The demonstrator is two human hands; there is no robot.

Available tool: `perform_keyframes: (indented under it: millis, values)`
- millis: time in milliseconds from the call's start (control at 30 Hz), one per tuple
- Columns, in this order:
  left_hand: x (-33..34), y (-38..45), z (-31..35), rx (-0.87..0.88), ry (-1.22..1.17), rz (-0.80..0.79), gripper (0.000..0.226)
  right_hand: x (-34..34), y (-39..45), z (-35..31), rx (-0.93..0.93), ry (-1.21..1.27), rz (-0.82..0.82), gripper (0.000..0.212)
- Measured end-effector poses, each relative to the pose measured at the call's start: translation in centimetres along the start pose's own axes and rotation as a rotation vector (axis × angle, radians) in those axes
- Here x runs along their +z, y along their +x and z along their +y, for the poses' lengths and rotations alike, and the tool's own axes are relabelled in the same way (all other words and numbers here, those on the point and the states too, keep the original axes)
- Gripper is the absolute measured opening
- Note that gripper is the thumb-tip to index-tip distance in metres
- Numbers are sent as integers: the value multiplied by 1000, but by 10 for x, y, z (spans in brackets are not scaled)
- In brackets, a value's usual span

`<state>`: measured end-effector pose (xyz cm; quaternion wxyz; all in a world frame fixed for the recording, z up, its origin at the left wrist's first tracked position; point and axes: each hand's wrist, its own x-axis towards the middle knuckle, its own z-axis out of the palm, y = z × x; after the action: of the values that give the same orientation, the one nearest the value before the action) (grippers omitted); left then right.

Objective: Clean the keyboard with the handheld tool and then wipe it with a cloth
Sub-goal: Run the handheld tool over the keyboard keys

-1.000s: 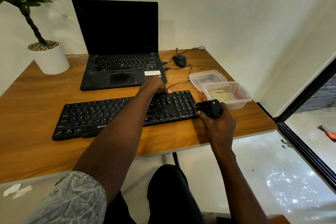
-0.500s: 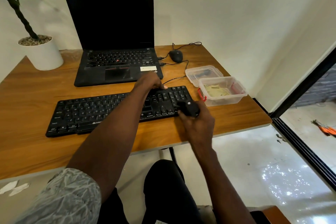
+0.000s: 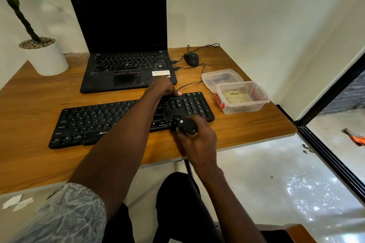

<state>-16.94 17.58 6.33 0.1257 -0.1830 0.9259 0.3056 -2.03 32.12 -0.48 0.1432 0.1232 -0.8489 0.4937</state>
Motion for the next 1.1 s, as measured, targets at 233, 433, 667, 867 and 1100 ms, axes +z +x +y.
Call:
perform_keyframes:
  millis: [233,433,667,867,1100]
  values:
    - [1,2,-1,29,27,16,60,-35,24,18,170,-14,311,46]
    - [-1,6,-2,20,50,20,69,13,4,-18,15,19,56,36]
    - [1,11,-5,29,13,16,65,-22,24,9,199,20,341,46]
    - [2,12,-7,31,29,40,67,17,11,-22,45,17,-2,36]
    - [2,8,-6,50,20,42,70,-39,36,1,257,-48,306,44]
